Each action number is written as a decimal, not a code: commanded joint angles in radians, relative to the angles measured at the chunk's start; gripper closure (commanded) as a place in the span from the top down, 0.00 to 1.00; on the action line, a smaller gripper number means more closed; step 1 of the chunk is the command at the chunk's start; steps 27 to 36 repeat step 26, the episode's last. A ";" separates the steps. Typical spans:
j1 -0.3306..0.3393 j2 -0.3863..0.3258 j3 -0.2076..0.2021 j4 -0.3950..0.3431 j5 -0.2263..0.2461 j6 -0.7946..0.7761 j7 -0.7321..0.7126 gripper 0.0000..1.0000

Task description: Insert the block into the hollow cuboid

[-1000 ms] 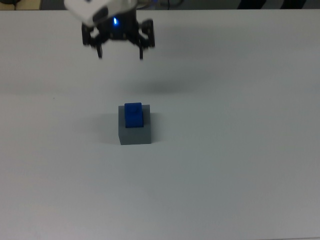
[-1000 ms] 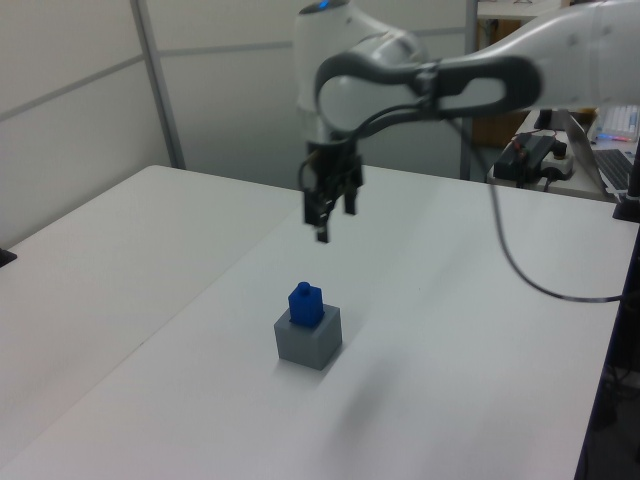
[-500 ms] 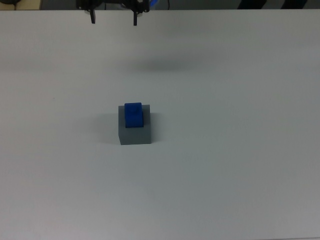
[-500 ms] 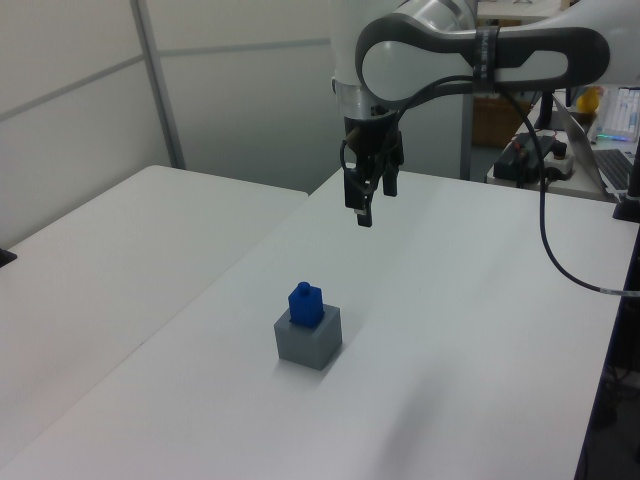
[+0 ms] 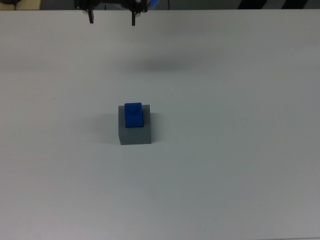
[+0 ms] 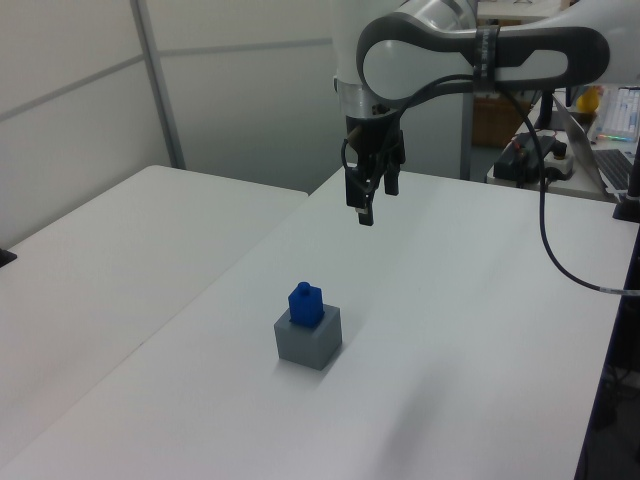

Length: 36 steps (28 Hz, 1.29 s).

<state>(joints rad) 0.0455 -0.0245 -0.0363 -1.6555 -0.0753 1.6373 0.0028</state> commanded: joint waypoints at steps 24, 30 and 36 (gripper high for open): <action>0.002 0.001 -0.005 -0.020 0.028 0.004 -0.026 1.00; 0.002 0.003 -0.005 -0.020 0.028 0.006 -0.027 1.00; 0.002 0.003 -0.005 -0.020 0.028 0.006 -0.027 1.00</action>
